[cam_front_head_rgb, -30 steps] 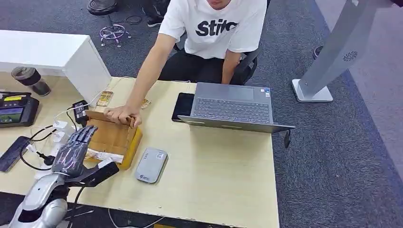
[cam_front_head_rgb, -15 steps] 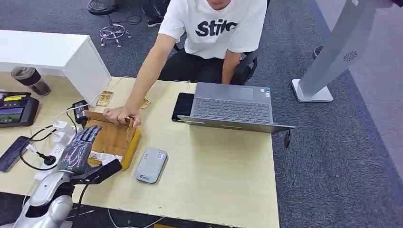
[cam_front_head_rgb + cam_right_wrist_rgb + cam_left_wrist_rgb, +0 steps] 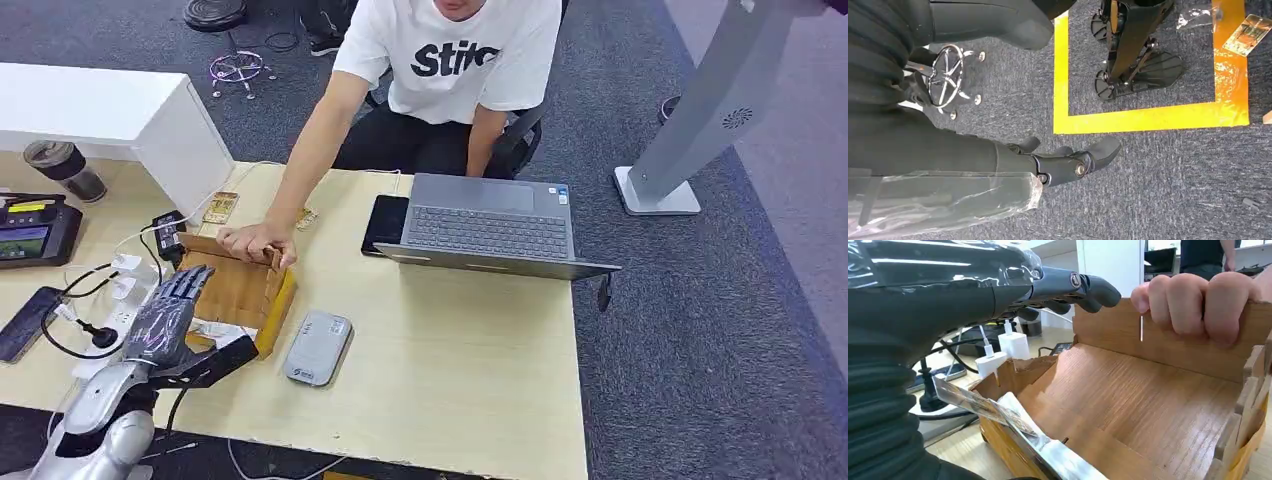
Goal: Pass the card to the sensor for recognition and then transmit it.
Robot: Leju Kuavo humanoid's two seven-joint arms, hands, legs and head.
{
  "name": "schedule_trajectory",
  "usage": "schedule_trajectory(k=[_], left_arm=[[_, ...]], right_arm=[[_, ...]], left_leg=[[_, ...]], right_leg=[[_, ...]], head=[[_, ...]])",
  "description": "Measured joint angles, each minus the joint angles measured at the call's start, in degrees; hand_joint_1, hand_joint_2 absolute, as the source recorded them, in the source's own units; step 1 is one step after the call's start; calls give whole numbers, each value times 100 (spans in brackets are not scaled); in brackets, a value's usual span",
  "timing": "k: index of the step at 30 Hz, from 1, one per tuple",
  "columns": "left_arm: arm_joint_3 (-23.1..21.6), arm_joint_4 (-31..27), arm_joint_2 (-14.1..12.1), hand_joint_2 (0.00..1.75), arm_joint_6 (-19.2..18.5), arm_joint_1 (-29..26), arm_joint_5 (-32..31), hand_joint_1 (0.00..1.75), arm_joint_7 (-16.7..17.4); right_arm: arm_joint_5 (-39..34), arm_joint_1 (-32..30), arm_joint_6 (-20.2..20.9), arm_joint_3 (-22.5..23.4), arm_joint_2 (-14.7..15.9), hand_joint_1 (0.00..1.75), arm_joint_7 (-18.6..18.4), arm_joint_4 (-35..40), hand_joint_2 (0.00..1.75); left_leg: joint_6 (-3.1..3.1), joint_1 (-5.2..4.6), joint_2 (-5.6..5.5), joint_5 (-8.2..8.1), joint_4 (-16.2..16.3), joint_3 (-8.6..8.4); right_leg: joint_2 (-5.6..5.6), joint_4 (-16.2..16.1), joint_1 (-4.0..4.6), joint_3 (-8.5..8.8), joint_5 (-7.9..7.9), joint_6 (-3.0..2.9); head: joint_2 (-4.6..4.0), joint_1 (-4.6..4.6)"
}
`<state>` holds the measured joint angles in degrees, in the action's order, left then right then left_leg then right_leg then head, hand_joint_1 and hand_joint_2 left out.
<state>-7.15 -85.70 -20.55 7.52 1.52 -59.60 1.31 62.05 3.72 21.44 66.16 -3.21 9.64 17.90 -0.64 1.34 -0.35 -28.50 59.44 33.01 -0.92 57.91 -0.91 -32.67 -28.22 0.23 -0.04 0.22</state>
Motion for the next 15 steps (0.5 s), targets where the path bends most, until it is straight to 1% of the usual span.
schedule_trajectory(k=[11, 12, 14, 15], left_arm=[[-2, 0, 2, 175, 0, 1, 0, 0, 0], [-2, 0, 0, 175, 0, 1, 0, 175, 0], [-4, 2, 0, 175, -36, 2, 27, 175, -13], [-9, 15, -11, 175, -298, 24, 294, 175, -112]], right_arm=[[0, 0, 0, 0, 0, 0, 0, 0, 175], [0, 0, 0, 0, 0, 0, 0, 0, 175], [2, 0, 0, 0, 0, 0, 0, 0, 175], [44, 0, 0, -4, 2, 0, 0, -2, 175]], left_leg=[[0, 0, 0, 0, 0, 0], [0, 0, 0, 0, 0, 0], [0, 0, 0, 0, 0, 0], [0, 0, 0, 0, 0, 0]], right_leg=[[0, 0, 0, 0, 0, 0], [0, 0, 0, 0, 0, 0], [0, 0, 0, 0, 0, 0], [0, 0, 0, 0, 0, 0]], head=[[0, 0], [0, 0], [0, 0], [0, 0]])
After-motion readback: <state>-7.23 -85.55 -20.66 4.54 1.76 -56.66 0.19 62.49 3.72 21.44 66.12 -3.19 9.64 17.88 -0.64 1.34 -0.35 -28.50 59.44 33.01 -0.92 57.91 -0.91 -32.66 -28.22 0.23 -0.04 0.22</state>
